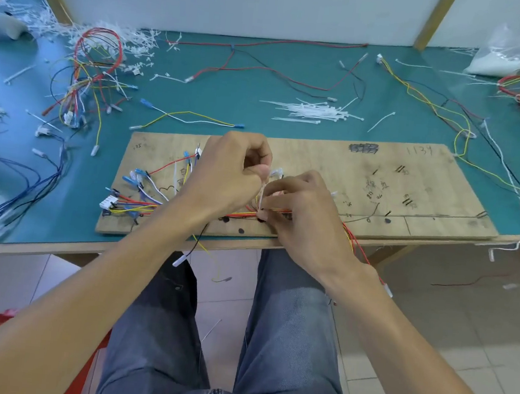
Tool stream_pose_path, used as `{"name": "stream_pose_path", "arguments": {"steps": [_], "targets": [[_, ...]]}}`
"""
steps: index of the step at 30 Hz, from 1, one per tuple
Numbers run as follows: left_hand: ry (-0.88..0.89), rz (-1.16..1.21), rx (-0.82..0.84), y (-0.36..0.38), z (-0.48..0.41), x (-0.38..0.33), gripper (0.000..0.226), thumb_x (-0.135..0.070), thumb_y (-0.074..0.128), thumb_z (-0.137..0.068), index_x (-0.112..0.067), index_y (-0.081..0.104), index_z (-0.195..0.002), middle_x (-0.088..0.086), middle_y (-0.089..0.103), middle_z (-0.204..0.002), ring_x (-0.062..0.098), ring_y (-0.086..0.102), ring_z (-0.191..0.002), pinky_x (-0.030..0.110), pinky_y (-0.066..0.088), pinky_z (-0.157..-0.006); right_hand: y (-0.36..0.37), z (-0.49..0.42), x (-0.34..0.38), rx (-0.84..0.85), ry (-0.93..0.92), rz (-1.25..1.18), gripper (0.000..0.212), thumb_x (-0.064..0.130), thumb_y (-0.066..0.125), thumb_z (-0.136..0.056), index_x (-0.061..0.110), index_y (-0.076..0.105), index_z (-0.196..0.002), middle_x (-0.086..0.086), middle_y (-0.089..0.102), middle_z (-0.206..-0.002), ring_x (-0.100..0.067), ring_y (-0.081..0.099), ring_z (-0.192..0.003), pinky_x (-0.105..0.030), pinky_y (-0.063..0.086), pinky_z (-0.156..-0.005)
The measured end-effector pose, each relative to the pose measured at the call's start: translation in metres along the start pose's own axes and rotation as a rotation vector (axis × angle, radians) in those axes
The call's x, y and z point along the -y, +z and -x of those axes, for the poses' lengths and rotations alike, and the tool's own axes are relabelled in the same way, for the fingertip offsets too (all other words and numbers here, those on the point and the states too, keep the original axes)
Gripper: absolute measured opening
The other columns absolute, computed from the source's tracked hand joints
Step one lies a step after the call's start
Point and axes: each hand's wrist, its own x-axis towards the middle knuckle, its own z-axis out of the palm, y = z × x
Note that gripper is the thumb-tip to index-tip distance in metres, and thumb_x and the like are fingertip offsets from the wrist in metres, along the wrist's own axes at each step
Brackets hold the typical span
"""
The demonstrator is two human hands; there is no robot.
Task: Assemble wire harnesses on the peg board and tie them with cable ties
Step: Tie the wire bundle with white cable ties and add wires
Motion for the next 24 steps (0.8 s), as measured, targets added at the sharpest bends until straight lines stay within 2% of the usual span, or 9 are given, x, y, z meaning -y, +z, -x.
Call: {"name": "stream_pose_path", "arguments": {"steps": [3,5,7,9,11,13,16,21,24], "targets": [[0.031,-0.035,0.071,-0.009,-0.004,-0.002,0.017,-0.008,0.072,-0.089,-0.021,0.069,-0.078,-0.007,0.073,-0.073,0.003,0.066,-0.07,0.024,0.054,-0.072,-0.02,0.005,-0.01,-0.111,0.021,-0.006,0.018,0.012,0.081,-0.089,0.021,0.084,-0.105,0.008,0.075,-0.114,-0.023,0.058,-0.103,-0.03,0.046,-0.092],[0.032,-0.023,0.068,-0.012,-0.011,-0.006,0.01,-0.016,0.074,-0.088,-0.022,0.073,-0.08,-0.012,0.075,-0.074,-0.005,0.064,-0.067,0.007,0.043,-0.064,-0.038,0.012,-0.025,-0.077,0.066,0.032,0.016,0.018,0.082,-0.09,0.022,0.083,-0.106,0.009,0.074,-0.109,-0.02,0.06,-0.102,-0.035,0.047,-0.094],[0.06,-0.051,0.037,-0.01,-0.032,-0.011,0.006,-0.022,0.073,-0.088,-0.022,0.076,-0.083,-0.013,0.075,-0.076,-0.007,0.065,-0.07,0.003,0.04,-0.065,-0.054,0.021,-0.042,-0.033,0.139,0.058,0.015,0.018,0.082,-0.09,0.022,0.084,-0.104,0.009,0.073,-0.103,-0.019,0.061,-0.099,-0.041,0.05,-0.092],[0.107,-0.154,0.022,0.0,-0.066,-0.012,0.009,-0.027,0.071,-0.091,-0.021,0.078,-0.088,-0.01,0.076,-0.081,0.001,0.068,-0.079,0.008,0.047,-0.074,-0.062,0.029,-0.053,-0.01,0.174,0.041,0.017,0.015,0.084,-0.088,0.023,0.084,-0.103,0.01,0.072,-0.099,-0.019,0.064,-0.098,-0.042,0.051,-0.093],[0.098,-0.278,0.028,0.014,-0.104,-0.006,0.011,-0.025,0.068,-0.094,-0.019,0.078,-0.095,-0.002,0.076,-0.09,0.018,0.068,-0.093,0.032,0.056,-0.089,-0.061,0.035,-0.058,0.01,0.156,0.023,0.022,0.012,0.084,-0.087,0.023,0.084,-0.106,0.011,0.073,-0.099,-0.019,0.065,-0.098,-0.044,0.053,-0.092],[0.05,-0.375,0.047,0.026,-0.134,0.003,0.011,-0.023,0.068,-0.096,-0.018,0.076,-0.101,0.004,0.075,-0.103,0.027,0.066,-0.105,0.043,0.055,-0.094,-0.059,0.038,-0.06,-0.007,0.146,-0.002,0.023,0.01,0.083,-0.088,0.023,0.083,-0.107,0.012,0.073,-0.098,-0.019,0.066,-0.096,-0.044,0.054,-0.089],[-0.016,-0.462,0.067,0.04,-0.16,0.018,0.016,-0.027,0.074,-0.095,-0.019,0.073,-0.108,0.008,0.071,-0.116,0.032,0.065,-0.111,0.044,0.055,-0.095,-0.056,0.04,-0.063,-0.032,0.155,-0.031,0.021,0.01,0.082,-0.089,0.024,0.083,-0.105,0.014,0.073,-0.096,-0.016,0.066,-0.093,-0.042,0.055,-0.086],[-0.028,-0.498,0.036,0.052,-0.181,0.026,0.006,-0.023,0.075,-0.095,-0.018,0.072,-0.094,0.009,0.071,-0.106,0.034,0.065,-0.098,0.043,0.056,-0.085,-0.06,0.037,-0.07,-0.047,0.193,-0.103,0.017,0.01,0.086,-0.085,0.024,0.084,-0.095,0.016,0.072,-0.087,-0.008,0.065,-0.086,-0.038,0.056,-0.079],[-0.023,-0.53,0.08,0.055,-0.184,0.028,0.01,-0.018,0.069,-0.098,-0.019,0.066,-0.089,0.011,0.069,-0.104,0.035,0.064,-0.096,0.041,0.053,-0.08,-0.062,0.036,-0.071,-0.015,0.213,-0.124,0.016,0.013,0.087,-0.084,0.026,0.084,-0.094,0.016,0.072,-0.086,-0.008,0.065,-0.085,-0.032,0.054,-0.078]]}}
